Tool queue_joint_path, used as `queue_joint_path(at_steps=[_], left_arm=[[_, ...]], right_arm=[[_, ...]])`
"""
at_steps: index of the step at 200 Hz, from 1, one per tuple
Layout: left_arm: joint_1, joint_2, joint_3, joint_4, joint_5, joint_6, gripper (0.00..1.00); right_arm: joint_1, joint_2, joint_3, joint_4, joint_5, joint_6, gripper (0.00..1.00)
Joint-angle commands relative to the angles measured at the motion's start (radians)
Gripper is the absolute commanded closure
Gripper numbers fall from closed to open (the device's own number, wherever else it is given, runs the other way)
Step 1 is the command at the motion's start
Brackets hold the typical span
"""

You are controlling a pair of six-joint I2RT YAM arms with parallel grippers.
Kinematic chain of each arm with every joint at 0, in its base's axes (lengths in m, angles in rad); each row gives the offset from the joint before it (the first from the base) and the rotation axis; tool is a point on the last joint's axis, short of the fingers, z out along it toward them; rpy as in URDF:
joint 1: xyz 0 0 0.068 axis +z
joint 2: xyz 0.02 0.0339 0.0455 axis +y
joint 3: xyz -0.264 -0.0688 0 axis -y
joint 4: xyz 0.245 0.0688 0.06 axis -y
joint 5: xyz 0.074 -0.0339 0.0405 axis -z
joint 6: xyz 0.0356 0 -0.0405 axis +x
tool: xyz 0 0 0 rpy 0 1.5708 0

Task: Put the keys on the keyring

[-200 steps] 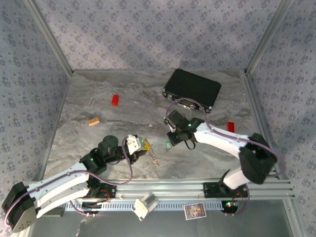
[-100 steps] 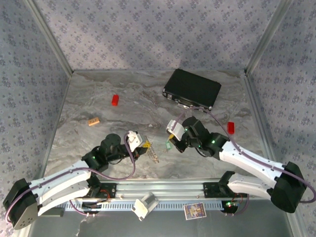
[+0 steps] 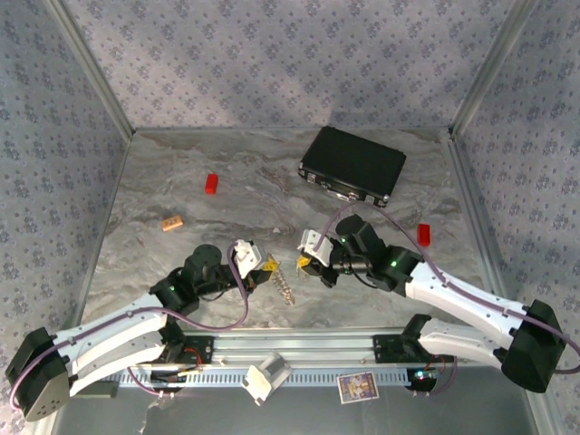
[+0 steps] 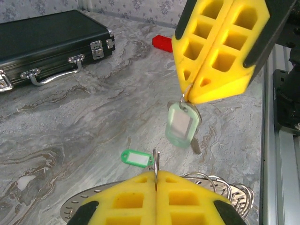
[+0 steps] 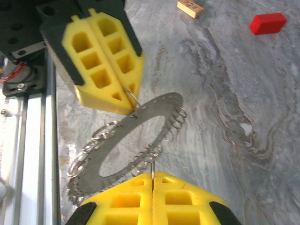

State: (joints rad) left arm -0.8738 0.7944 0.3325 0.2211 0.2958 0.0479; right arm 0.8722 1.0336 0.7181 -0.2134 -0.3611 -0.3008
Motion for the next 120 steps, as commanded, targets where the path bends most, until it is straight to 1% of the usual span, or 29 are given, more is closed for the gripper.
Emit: queue_joint_path(at_steps=[1, 38, 64, 120], left_arm=[[-0.007, 0.009, 0.041, 0.047, 0.031, 0.046, 1.0], [-0.008, 0.021, 0.046, 0.043, 0.041, 0.086, 1.0], [-0.009, 0.029, 0.064, 0.003, 0.043, 0.108, 1.0], [-0.008, 0.039, 0.076, -0.008, 0.061, 0.117, 1.0]], right_arm=[[0.017, 0.026, 0.022, 0.015, -0.052, -0.021, 1.0], [0.039, 0.079, 0.069, -0.023, -0.036, -0.04, 1.0], [0.048, 0.094, 0.079, -0.019, -0.043, -0.046, 1.0], [0.066, 0.124, 0.108, -0.026, -0.02, -0.06, 1.0]])
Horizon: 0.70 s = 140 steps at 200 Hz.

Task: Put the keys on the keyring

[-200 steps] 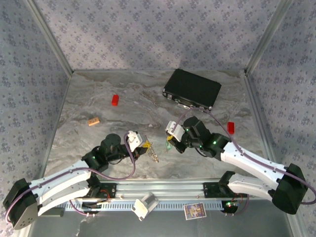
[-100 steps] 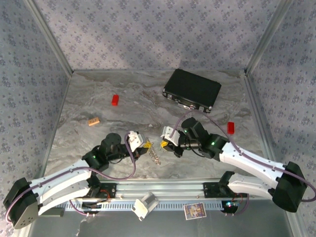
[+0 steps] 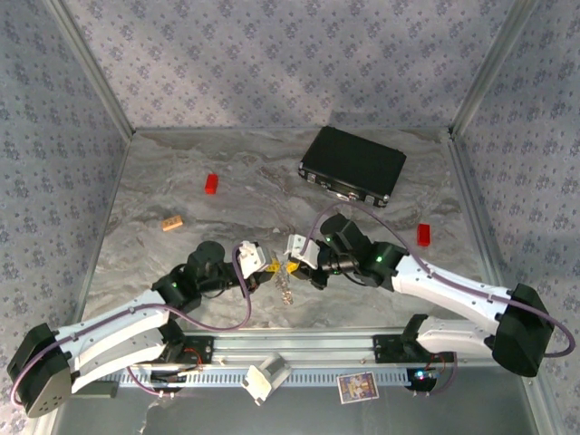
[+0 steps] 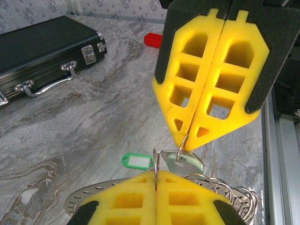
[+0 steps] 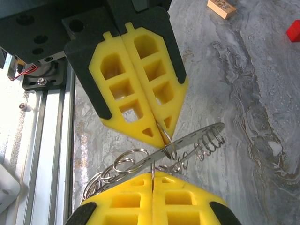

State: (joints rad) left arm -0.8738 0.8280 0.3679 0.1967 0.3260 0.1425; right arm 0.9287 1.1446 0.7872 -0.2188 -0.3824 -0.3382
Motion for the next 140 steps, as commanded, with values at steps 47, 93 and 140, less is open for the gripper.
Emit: queue_joint_path(at_steps=[47, 93, 140], left_arm=[[-0.009, 0.013, 0.046, 0.014, 0.04, 0.026, 1.0], [-0.008, 0.014, 0.045, 0.016, 0.048, 0.032, 1.0], [-0.009, 0.012, 0.044, 0.013, 0.052, 0.037, 1.0]], right_arm=[[0.017, 0.026, 0.049, -0.014, 0.04, -0.022, 1.0], [0.012, 0.032, 0.051, -0.002, 0.089, 0.008, 1.0], [0.006, 0.034, 0.049, 0.01, 0.108, 0.059, 1.0]])
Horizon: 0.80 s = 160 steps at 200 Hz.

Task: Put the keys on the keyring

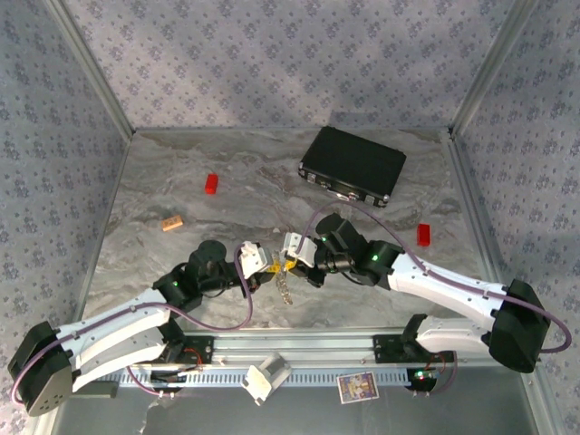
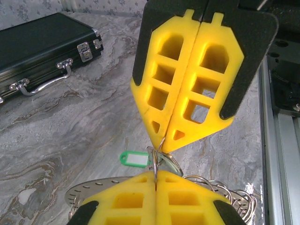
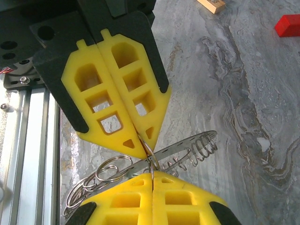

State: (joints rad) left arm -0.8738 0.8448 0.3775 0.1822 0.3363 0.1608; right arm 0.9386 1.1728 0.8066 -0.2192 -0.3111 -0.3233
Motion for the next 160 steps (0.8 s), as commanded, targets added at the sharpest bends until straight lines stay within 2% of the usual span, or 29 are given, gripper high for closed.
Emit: queue_joint_path(at_steps=[1, 78, 160], left_arm=[[-0.008, -0.005, 0.035, 0.027, 0.042, 0.019, 1.0], [-0.009, -0.043, 0.018, 0.042, -0.012, 0.065, 1.0], [-0.01, -0.048, 0.015, 0.044, -0.028, 0.069, 1.0]], right_arm=[[-0.004, 0.005, 0.029, 0.011, 0.036, 0.046, 1.0], [-0.023, 0.01, 0.004, 0.052, 0.037, 0.174, 1.0], [-0.024, 0.016, -0.008, 0.051, 0.057, 0.228, 1.0]])
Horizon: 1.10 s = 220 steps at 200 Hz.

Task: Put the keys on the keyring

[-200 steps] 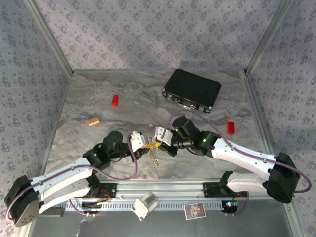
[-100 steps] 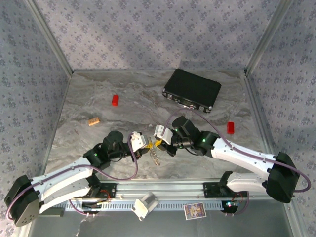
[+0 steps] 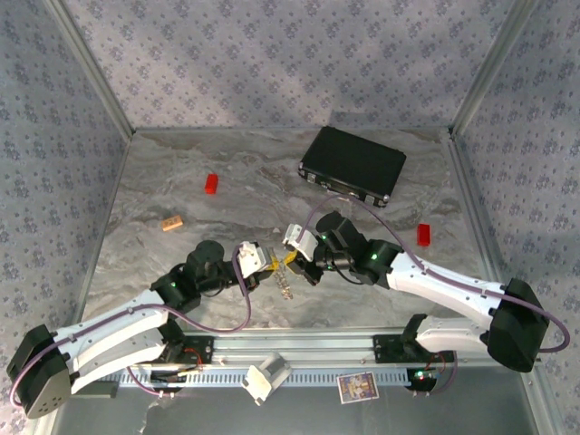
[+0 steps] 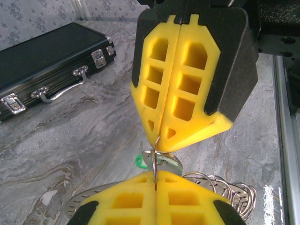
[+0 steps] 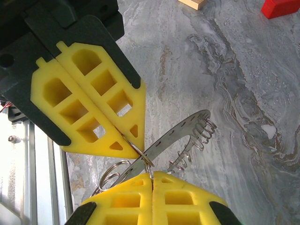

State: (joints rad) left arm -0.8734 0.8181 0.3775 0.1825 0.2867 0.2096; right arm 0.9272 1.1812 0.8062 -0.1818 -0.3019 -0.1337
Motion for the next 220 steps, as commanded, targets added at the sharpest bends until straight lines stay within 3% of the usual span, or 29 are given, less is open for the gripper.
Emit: queue_joint_path(at_steps=[1, 115, 132, 151, 181, 220], left_arm=[[-0.01, -0.022, 0.015, 0.044, 0.021, 0.019, 1.0], [-0.011, -0.038, 0.002, 0.087, 0.022, 0.03, 1.0], [-0.011, -0.038, -0.002, 0.088, 0.022, 0.03, 1.0], [-0.012, -0.038, -0.006, 0.09, 0.029, 0.03, 1.0], [-0.012, -0.033, -0.023, 0.119, 0.06, 0.029, 1.0], [-0.012, -0.028, -0.039, 0.157, 0.115, 0.066, 1.0]], right_arm=[[-0.012, 0.008, -0.008, 0.013, 0.048, 0.039, 1.0], [-0.013, 0.033, -0.022, 0.004, -0.042, 0.007, 1.0], [-0.015, 0.016, -0.031, 0.002, -0.022, -0.012, 0.78], [-0.023, -0.034, -0.057, 0.012, 0.001, -0.059, 0.65], [-0.061, -0.136, -0.142, 0.099, -0.047, -0.159, 0.58], [-0.089, -0.169, -0.145, 0.09, -0.187, -0.218, 0.6]])
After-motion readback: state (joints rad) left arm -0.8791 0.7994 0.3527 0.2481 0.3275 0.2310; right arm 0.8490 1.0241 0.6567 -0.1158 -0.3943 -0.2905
